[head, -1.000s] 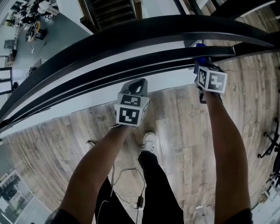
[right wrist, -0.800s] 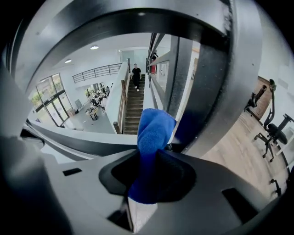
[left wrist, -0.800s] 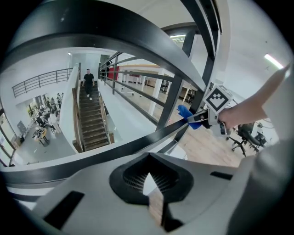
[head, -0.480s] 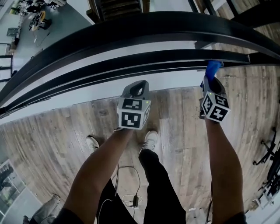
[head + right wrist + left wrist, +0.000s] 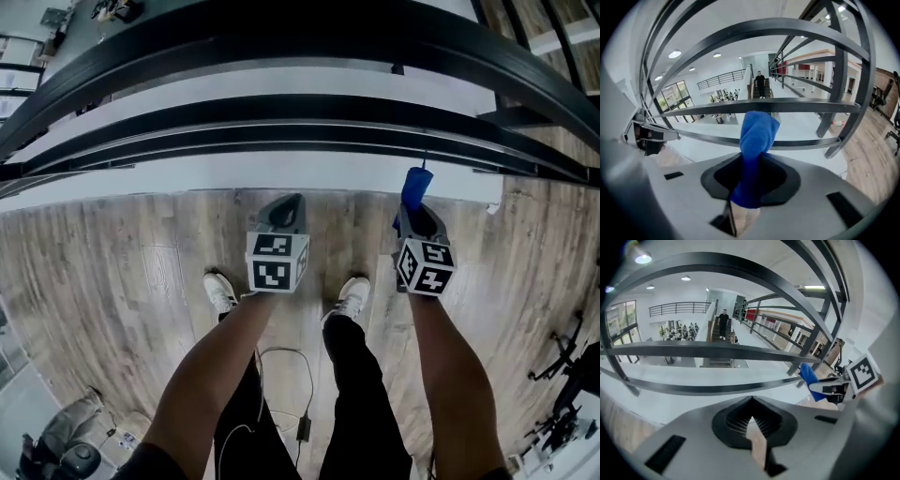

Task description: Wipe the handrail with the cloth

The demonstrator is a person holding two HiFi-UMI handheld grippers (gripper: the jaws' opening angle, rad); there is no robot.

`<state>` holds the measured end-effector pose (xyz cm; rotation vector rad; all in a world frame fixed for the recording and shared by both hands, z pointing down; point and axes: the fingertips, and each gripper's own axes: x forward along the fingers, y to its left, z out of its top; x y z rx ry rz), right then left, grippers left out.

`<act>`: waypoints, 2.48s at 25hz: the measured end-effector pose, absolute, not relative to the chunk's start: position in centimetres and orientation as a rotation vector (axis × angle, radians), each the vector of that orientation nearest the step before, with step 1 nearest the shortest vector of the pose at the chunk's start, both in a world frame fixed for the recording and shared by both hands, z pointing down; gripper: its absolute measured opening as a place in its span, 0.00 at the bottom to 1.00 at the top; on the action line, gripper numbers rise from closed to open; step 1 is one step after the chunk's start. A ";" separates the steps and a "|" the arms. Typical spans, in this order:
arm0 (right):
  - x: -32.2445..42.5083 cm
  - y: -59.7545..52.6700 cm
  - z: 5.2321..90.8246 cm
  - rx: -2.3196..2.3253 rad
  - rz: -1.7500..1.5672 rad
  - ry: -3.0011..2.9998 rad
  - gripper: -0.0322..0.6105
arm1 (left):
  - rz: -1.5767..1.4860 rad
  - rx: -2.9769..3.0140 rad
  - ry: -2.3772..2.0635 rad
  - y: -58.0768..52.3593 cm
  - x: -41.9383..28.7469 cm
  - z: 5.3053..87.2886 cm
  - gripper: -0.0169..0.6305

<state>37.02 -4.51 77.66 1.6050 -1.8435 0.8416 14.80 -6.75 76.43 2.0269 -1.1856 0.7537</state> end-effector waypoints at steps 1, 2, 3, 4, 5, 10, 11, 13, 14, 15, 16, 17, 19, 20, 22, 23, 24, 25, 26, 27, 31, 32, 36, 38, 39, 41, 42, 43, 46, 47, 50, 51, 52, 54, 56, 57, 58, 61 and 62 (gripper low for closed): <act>34.2 -4.5 77.9 1.573 0.846 -1.852 0.22 | 0.754 2.007 -1.200 -6.5 12.2 76.6 0.03; 31.4 -4.6 78.1 1.543 0.849 -1.859 0.22 | 0.757 1.988 -1.215 -6.3 9.7 76.7 0.03; 28.6 -4.7 78.3 1.513 0.851 -1.865 0.22 | 0.764 1.969 -1.233 -6.2 7.0 76.8 0.03; 25.7 -4.8 78.7 1.483 0.852 -1.870 0.22 | 0.775 1.950 -1.252 -6.1 4.1 76.9 0.03; 22.6 -4.8 79.1 1.451 0.855 -1.876 0.22 | 0.786 1.929 -1.272 -6.0 1.0 77.0 0.03; 6.8 -6.3 81.1 1.351 0.886 -1.926 0.22 | 0.801 1.844 -1.373 -6.6 -15.5 77.8 0.03; 3.7 -6.8 81.6 1.331 0.883 -1.935 0.22 | 0.802 1.833 -1.390 -6.8 -18.6 78.2 0.03; -2.8 -7.7 82.8 1.277 0.875 -1.948 0.22 | 0.804 1.803 -1.425 -7.0 -24.7 78.8 0.03; -6.2 -8.1 83.4 1.250 0.877 -1.959 0.22 | 0.798 1.784 -1.445 -6.9 -27.6 79.1 0.03; -9.6 -8.7 83.8 1.224 0.879 -1.974 0.22 | 0.788 1.767 -1.465 -6.9 -30.4 79.2 0.03; -13.0 -9.3 84.0 1.201 0.878 -1.991 0.22 | 0.776 1.755 -1.480 -6.9 -33.1 79.3 0.03; -16.3 -9.9 84.2 1.181 0.873 -2.009 0.22 | 0.762 1.747 -1.490 -6.9 -35.5 79.4 0.03; -22.5 -11.2 84.2 1.158 0.861 -2.038 0.22 | 0.729 1.737 -1.500 -7.0 -40.0 79.7 0.03; -25.3 -11.8 84.3 1.152 0.858 -2.051 0.22 | 0.714 1.730 -1.509 -7.0 -42.1 79.9 0.03; -30.5 -12.9 84.6 1.143 0.858 -2.079 0.22 | 0.692 1.706 -1.538 -7.1 -46.2 80.5 0.03; -32.8 -13.4 84.8 1.139 0.860 -2.092 0.22 | 0.685 1.696 -1.552 -7.1 -48.0 80.7 0.03; -34.9 -14.0 85.1 1.136 0.862 -2.103 0.22 | 0.681 1.692 -1.565 -7.2 -49.6 80.9 0.03; -36.7 -14.6 85.3 1.135 0.861 -2.113 0.22 | 0.677 1.694 -1.575 -7.4 -51.1 81.1 0.03; -38.5 -15.4 85.5 1.134 0.858 -2.122 0.22 | 0.671 1.698 -1.584 -7.7 -52.4 81.2 0.03; -40.1 -16.3 85.7 1.133 0.851 -2.132 0.22 | 0.662 1.701 -1.592 -8.0 -53.6 81.3 0.03; -45.5 -19.5 87.1 1.120 0.829 -2.158 0.22 | 0.618 1.688 -1.614 -8.9 -57.4 81.9 0.03; -46.7 -20.1 87.7 1.115 0.824 -2.157 0.22 | 0.614 1.678 -1.612 -8.9 -58.2 82.2 0.03; -50.8 -21.9 90.2 1.068 0.761 -2.160 0.22 | 0.644 1.657 -1.598 -8.8 -61.0 83.2 0.03; -52.1 -22.1 91.0 1.060 0.764 -2.159 0.22 | 0.647 1.663 -1.600 -8.5 -61.9 83.3 0.03; -52.5 -22.1 91.5 1.059 0.774 -2.150 0.22 | 0.648 1.665 -1.600 -8.1 -62.2 83.4 0.03; -52.7 -22.2 92.2 1.057 0.794 -2.129 0.22 | 0.655 1.666 -1.595 -7.1 -62.5 83.4 0.03; -52.7 -22.5 92.5 1.052 0.797 -2.121 0.22 | 0.659 1.667 -1.591 -6.7 -62.4 83.5 0.03; -52.5 -22.7 92.7 1.044 0.793 -2.118 0.22 | 0.666 1.671 -1.588 -6.4 -62.4 83.5 0.03; -52.2 -23.0 92.5 1.018 0.765 -2.125 0.22 | 0.697 1.696 -1.585 -6.2 -61.8 83.5 0.03; -51.8 -23.0 92.5 1.018 0.762 -2.121 0.22 | 0.700 1.698 -1.586 -6.2 -61.5 83.6 0.03; -49.4 -22.6 92.5 1.029 0.795 -2.101 0.22 | 0.678 1.683 -1.578 -6.4 -59.7 83.9 0.03; -48.3 -22.4 92.6 1.028 0.804 -2.092 0.22 | 0.664 1.680 -1.570 -6.5 -58.8 83.8 0.03; -47.1 -22.3 92.6 1.026 0.805 -2.082 0.22 | 0.652 1.681 -1.560 -6.7 -57.8 83.7 0.03; -44.8 -22.2 92.6 1.037 0.824 -2.062 0.22 | 0.643 1.694 -1.543 -7.1 -55.8 83.3 0.03; -42.1 -22.2 92.6 1.067 0.867 -2.040 0.22 | 0.650 1.711 -1.529 -7.6 -53.9 83.1 0.03; -40.7 -22.2 92.6 1.084 0.881 -2.027 0.22 | 0.652 1.721 -1.522 -7.9 -52.9 83.0 0.03; -39.2 -22.2 92.6 1.102 0.891 -2.014 0.22 | 0.654 1.734 -1.513 -8.3 -51.9 82.9 0.03; -35.0 -22.2 92.5 1.153 0.924 -1.988 0.22 | 0.663 1.773 -1.487 -9.3 -49.1 82.5 0.03; -33.7 -22.2 92.4 1.163 0.931 -1.982 0.22 | 0.667 1.783 -1.481 -9.5 -48.2 82.5 0.03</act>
